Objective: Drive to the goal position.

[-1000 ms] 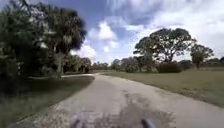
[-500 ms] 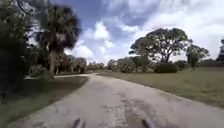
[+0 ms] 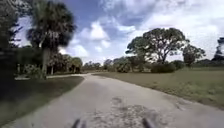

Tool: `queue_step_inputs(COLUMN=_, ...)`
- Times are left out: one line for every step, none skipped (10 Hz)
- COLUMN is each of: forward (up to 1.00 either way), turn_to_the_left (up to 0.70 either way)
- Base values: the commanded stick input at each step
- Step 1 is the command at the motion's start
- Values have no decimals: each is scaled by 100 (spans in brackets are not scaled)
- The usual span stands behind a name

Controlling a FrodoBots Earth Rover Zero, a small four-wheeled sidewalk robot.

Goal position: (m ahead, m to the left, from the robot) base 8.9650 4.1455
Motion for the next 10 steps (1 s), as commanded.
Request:
queue_step_inputs(forward=69, turn_to_the_left=3)
queue_step_inputs(forward=69, turn_to_the_left=3)
queue_step_inputs(forward=69, turn_to_the_left=3)
queue_step_inputs(forward=69, turn_to_the_left=3)
queue_step_inputs(forward=69, turn_to_the_left=3)
queue_step_inputs(forward=69, turn_to_the_left=3)
queue_step_inputs(forward=69, turn_to_the_left=3)
queue_step_inputs(forward=69, turn_to_the_left=4)
queue_step_inputs(forward=69, turn_to_the_left=5)
queue_step_inputs(forward=69, turn_to_the_left=6)
